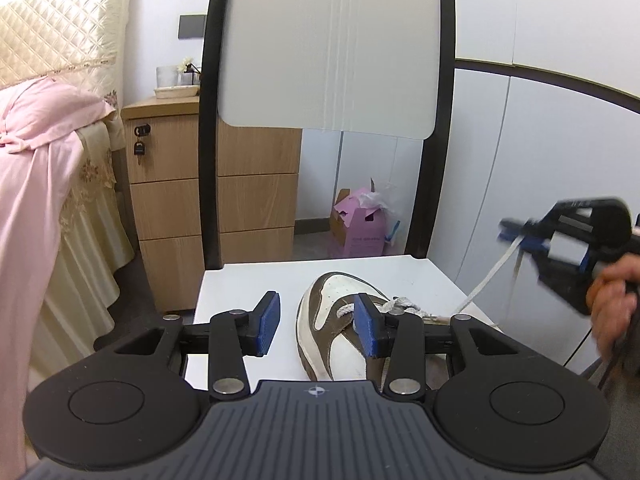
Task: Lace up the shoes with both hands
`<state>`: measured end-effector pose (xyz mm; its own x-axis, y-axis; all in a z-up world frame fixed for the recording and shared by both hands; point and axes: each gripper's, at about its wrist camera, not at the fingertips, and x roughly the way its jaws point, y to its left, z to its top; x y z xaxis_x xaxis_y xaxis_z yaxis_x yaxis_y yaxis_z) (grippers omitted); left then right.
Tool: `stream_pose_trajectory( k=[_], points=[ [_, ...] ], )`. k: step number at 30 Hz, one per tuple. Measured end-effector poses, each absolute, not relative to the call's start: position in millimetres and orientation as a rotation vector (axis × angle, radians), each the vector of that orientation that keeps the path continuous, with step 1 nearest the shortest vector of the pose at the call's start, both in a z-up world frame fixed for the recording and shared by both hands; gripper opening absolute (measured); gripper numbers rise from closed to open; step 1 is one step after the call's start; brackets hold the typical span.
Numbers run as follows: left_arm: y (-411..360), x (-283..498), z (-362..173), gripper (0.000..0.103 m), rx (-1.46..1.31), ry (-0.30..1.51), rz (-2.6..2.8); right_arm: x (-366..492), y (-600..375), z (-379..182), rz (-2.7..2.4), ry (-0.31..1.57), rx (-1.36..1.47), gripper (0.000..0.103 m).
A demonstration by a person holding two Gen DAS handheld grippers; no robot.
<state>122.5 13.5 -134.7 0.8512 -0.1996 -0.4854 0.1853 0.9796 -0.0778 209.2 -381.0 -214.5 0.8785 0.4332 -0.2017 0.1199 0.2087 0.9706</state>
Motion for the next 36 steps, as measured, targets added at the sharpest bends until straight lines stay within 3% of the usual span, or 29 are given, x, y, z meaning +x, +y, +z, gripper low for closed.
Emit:
stream_pose_trajectory(
  k=[11,20,26,36],
  points=[
    [0,124,-135,0.045,-0.008,0.507,-0.247,241,-439,-114,0.216,0.369,1.175,0.003],
    [1,124,-133,0.045,-0.025,0.493,-0.281,252,-414,-35,0.298,0.357,0.853,0.003],
    [-1,109,-124,0.045,-0.038,0.389,-0.392,227,-335,-28,0.447,0.49,0.589,0.003],
    [-17,82,-118,0.043,-0.038,0.255,-0.564,175,-240,-57,0.665,0.684,0.457,0.003]
  ],
)
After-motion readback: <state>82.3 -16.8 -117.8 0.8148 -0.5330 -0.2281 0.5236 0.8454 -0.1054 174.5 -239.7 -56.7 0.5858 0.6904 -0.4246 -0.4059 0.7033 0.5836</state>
